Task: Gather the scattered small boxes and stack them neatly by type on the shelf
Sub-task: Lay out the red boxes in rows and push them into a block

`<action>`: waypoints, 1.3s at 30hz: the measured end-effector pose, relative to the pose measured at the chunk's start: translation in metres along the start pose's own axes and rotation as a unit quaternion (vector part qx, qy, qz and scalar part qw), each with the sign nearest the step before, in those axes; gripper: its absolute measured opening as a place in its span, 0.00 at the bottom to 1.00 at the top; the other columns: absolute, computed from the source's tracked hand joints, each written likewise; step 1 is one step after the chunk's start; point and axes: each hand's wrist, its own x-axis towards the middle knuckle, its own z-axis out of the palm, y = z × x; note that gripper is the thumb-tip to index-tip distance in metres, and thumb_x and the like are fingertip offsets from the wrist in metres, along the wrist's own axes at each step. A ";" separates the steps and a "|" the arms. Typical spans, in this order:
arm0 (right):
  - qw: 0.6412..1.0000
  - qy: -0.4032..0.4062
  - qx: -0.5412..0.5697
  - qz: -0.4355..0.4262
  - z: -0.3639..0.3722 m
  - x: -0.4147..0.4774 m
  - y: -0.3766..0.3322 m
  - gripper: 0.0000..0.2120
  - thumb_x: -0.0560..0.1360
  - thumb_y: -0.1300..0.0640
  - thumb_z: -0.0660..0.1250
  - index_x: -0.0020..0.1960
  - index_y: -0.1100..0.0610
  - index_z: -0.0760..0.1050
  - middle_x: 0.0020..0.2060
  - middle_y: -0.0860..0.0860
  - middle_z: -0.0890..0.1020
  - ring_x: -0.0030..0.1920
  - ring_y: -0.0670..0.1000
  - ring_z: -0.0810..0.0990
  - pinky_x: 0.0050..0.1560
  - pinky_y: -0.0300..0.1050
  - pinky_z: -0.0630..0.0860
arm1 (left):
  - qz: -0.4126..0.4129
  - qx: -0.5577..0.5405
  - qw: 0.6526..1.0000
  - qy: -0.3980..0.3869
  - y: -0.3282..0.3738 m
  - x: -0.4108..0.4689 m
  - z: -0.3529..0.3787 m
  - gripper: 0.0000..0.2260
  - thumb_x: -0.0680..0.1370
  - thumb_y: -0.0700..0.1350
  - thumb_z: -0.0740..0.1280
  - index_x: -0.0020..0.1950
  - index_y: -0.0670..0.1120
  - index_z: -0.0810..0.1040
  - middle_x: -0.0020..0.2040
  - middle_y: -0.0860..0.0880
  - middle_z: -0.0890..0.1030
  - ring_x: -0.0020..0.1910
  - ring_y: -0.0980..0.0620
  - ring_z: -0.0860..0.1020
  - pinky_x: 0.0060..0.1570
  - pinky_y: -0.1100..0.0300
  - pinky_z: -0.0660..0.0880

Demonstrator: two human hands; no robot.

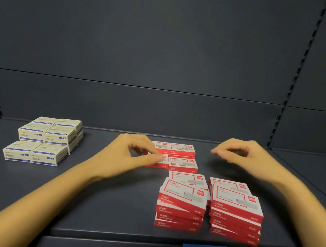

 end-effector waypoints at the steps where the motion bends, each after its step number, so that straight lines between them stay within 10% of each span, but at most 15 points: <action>1: 1.000 -0.012 0.005 -0.007 -0.007 -0.010 -0.006 0.07 0.69 0.44 0.65 0.44 0.39 0.82 0.45 0.38 0.82 0.47 0.39 0.80 0.47 0.32 0.75 | 0.008 -0.028 0.999 -0.029 0.008 -0.005 0.000 0.08 0.70 0.56 0.70 0.46 0.56 0.84 0.47 0.55 0.82 0.48 0.54 0.80 0.51 0.60 0.76; 13: 0.979 -0.110 -0.174 -0.011 -0.028 -0.083 -0.034 0.28 0.56 0.24 0.66 0.53 0.33 0.73 0.50 0.36 0.79 0.51 0.43 0.78 0.44 0.38 0.77 | 0.029 -0.012 0.993 -0.115 0.033 -0.027 0.010 0.14 0.68 0.51 0.72 0.53 0.55 0.79 0.48 0.64 0.79 0.50 0.59 0.77 0.51 0.69 0.74; 39: 0.989 -0.065 -0.132 0.020 0.022 0.040 -0.011 0.13 0.67 0.48 0.73 0.51 0.48 0.78 0.40 0.39 0.78 0.44 0.47 0.80 0.43 0.34 0.75 | -0.084 0.067 0.990 0.088 -0.054 0.010 0.001 0.12 0.68 0.46 0.75 0.50 0.48 0.82 0.41 0.56 0.82 0.31 0.58 0.71 0.34 0.75 0.68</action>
